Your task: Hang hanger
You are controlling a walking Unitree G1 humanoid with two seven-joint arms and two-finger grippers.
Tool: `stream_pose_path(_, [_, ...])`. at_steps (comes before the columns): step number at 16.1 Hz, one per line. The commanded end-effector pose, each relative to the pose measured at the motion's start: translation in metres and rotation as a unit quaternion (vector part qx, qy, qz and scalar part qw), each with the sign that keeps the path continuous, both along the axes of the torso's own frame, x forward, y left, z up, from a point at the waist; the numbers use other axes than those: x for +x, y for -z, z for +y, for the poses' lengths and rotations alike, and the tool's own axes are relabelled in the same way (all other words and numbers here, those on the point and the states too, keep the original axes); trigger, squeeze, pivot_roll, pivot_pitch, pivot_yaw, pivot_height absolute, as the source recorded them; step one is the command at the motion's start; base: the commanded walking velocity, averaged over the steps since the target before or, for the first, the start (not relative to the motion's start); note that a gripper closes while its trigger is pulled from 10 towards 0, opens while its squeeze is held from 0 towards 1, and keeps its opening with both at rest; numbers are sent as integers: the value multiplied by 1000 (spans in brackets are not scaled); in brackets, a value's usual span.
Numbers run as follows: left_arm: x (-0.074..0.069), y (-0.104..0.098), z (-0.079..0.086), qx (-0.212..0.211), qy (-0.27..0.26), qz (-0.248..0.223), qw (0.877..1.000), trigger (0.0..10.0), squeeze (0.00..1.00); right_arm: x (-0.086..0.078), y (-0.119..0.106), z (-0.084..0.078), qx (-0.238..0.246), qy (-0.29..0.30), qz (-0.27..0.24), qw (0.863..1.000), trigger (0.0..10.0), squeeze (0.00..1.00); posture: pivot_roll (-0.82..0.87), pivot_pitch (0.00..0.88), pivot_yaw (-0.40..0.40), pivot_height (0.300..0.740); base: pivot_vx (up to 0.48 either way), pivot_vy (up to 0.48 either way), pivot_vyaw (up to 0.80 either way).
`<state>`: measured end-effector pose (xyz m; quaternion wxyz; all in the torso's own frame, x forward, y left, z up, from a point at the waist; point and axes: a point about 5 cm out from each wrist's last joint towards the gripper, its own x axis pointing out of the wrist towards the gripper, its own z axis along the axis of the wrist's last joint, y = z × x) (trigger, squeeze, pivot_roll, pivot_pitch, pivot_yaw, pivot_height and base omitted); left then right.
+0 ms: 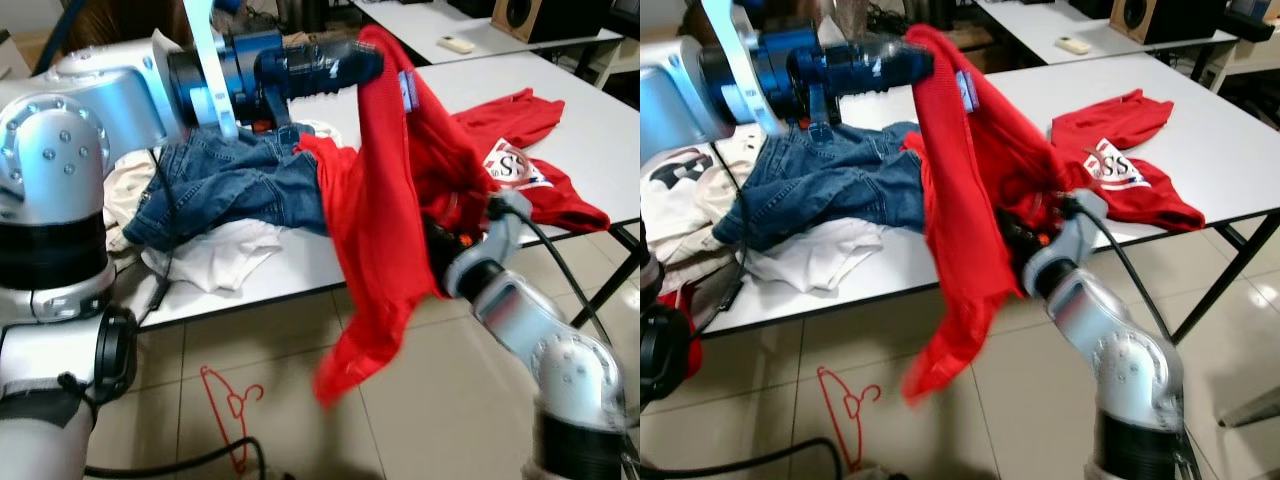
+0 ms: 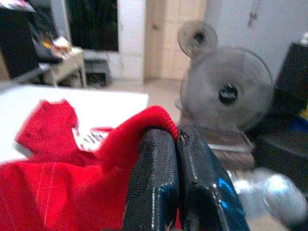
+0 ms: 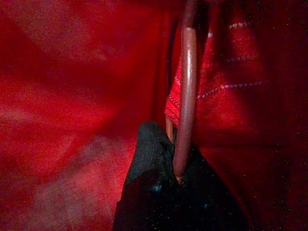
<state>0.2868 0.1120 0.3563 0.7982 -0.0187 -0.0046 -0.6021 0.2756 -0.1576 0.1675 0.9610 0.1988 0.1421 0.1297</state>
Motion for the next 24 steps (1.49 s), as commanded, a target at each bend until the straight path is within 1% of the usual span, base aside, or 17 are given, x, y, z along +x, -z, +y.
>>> stream_pose_path(1, [-7,-3,4,6,3,-9,1000,0,0,-2,1,0,51,17,11,998,10000,0,-55,0,97,740,0,0,0])
stream_pose_path(2, [-12,10,4,41,5,5,999,0,0,-4,-19,0,225,36,-24,973,10000,0,-55,0,97,740,0,0,0])
stream_pose_path(3, [-16,22,5,64,5,19,998,0,0,-7,-17,4,137,7,-18,990,10000,0,-59,0,94,740,0,0,0])
stream_pose_path(4, [-18,26,4,63,5,26,998,0,0,-10,-14,9,131,-15,-11,991,10000,0,-58,0,89,740,0,0,0])
stream_pose_path(5, [-21,25,-4,36,26,32,999,0,0,-10,-19,17,194,-24,-21,981,10000,0,-54,0,83,740,0,0,0])
stream_pose_path(6, [-24,25,-15,-1,43,46,998,0,0,-10,-8,24,139,-38,-8,990,10000,0,-57,0,78,740,0,0,0])
stream_pose_path(7, [-23,29,-18,-1,37,54,998,863,0,-9,-7,24,159,-30,-5,987,10000,0,-57,0,78,740,0,0,0])
stream_pose_path(8, [-21,36,-18,11,20,70,997,10000,0,-9,-9,24,183,-24,-4,983,10000,0,-56,0,75,740,0,0,0])
stream_pose_path(9, [-18,48,-13,50,-6,74,996,10000,1000,-8,-12,23,193,-23,-9,981,10000,0,-56,0,75,740,0,0,0])
stream_pose_path(13, [-27,53,-6,72,3,71,995,10000,1000,-7,-13,17,213,-14,-16,977,10000,0,-57,0,69,740,0,0,0])
stream_pose_path(15, [-38,63,-1,128,26,70,989,10000,1000,-6,-9,13,211,-6,-9,977,10000,0,-53,0,70,740,0,0,0])
stream_pose_path(18, [-42,66,8,143,34,65,987,10000,1000,-1,-16,4,228,24,-46,972,10000,0,-54,0,83,740,0,0,0])
stream_pose_path(20, [-11,82,46,85,-147,45,984,10000,1000,-11,-17,-1,189,-15,-73,979,10000,0,-56,0,95,740,0,0,0])
stream_pose_path(21, [-7,87,52,76,-176,42,981,10000,1000,-14,-18,0,193,-25,-82,977,10000,0,-56,0,95,740,0,0,0])
stream_pose_path(22, [-1,107,69,32,-249,63,966,10000,302,-24,-23,2,197,-60,-111,972,10000,0,-61,0,93,740,0,0,506])
stream_pose_path(23, [0,131,81,14,-315,83,945,10000,0,-35,-27,4,191,-92,-134,968,10000,0,-69,0,90,740,0,0,788])
stream_pose_path(24, [-3,143,81,21,-341,75,937,10000,0,-40,-30,5,189,-106,-143,966,10000,0,-69,0,88,740,0,0,788])
